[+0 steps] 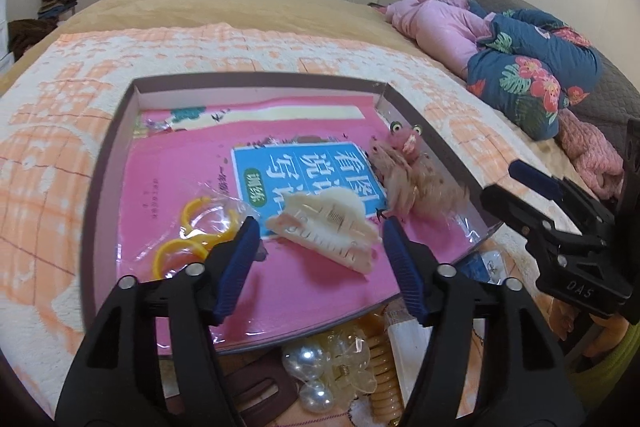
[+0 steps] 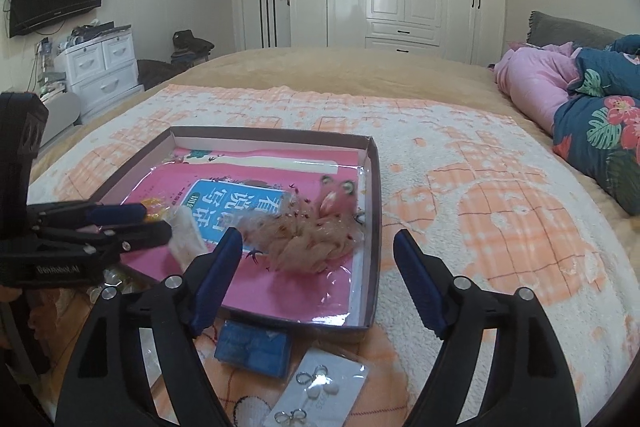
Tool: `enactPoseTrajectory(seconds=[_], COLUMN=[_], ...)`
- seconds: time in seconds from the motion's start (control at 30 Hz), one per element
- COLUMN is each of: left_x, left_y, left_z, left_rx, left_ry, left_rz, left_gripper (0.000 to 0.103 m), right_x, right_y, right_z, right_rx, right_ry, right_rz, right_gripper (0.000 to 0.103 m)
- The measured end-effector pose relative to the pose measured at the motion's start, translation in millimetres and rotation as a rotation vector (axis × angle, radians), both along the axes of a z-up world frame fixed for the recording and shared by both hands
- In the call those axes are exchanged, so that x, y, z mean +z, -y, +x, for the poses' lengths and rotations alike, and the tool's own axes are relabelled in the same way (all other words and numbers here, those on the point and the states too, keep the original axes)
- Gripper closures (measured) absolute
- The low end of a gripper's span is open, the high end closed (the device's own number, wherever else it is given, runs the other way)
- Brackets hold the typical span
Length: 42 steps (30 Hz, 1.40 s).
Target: Organize jewelry
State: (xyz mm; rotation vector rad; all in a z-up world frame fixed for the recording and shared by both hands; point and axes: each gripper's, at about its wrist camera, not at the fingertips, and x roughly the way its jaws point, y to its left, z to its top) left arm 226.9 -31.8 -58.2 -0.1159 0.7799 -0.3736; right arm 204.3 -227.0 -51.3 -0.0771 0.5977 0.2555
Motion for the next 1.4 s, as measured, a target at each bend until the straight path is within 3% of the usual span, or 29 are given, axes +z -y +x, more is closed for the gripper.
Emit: enactPoseTrajectory(seconds=[0.17,0.4,0.97,1.4], left_x=[12,35,67,60], left_y=[-9,-25,-58,-66], left_z=[-5,-19,-65,-91], left_rx=[0.027,0.079,0.169,0.185], left_ry=[0.034,0.116,0.219,0.204], left_rz=[-0.017,-0.037,-0.084,-0.074], left_gripper=[0.035,0.013,0.012,0.012], right_x=[4,14,42,37], right_y=[3,5,2,-12], right_z=[-10,-25,-63,-90], right_rx=[-0.006,-0.008,0.026,0.092], right_ry=[0.015,0.052,0.127,0.117], right_rz=[0.004,0.005,0.016,0.007], right_gripper=[0.025,0.022,0.018,0.018])
